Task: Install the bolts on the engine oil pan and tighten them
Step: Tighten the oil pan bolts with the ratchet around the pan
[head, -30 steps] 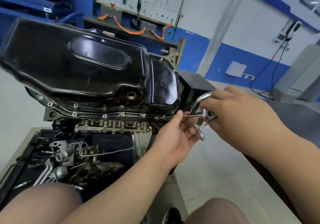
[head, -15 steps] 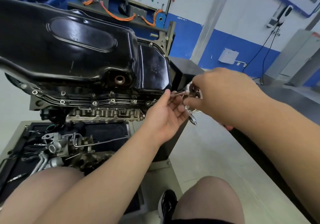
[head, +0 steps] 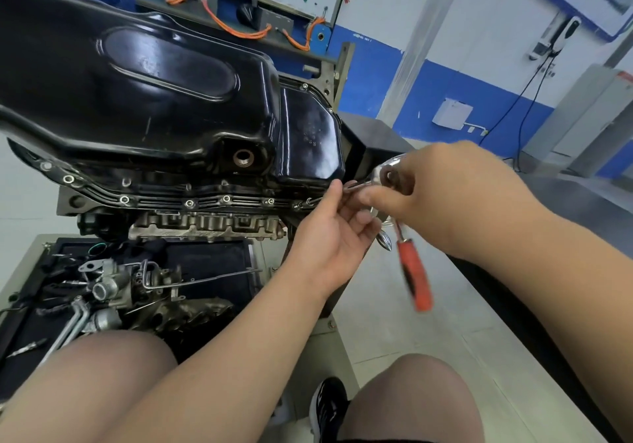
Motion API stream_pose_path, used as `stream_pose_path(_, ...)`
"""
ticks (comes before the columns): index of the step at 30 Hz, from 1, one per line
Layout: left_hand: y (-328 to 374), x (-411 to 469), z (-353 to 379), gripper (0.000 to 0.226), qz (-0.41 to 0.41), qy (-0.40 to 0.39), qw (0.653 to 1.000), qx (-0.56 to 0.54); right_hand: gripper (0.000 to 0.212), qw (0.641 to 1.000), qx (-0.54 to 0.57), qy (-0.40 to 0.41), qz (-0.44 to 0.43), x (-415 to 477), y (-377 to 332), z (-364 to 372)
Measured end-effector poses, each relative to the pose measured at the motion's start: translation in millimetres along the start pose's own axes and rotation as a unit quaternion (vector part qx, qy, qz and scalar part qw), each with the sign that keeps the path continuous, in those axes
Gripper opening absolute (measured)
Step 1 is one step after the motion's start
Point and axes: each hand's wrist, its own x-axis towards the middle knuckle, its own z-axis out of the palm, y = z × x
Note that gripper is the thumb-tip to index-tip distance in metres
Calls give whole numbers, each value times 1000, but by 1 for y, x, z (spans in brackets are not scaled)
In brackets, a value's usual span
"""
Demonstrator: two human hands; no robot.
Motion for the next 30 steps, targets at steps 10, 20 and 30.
stream_pose_path(10,1,-1,2,28,-6,-17,1000,10,52,993,-79,72,-45,0,-1,7)
stream_pose_path(20,-6,-6,0,24,-20,23,1000,6,23,982,-99,52,-150,-3,13,9)
stream_pose_path(30,-1,-5,-1,36,-40,-33,998,20,66,997,60,-1,40,-14,-12,23)
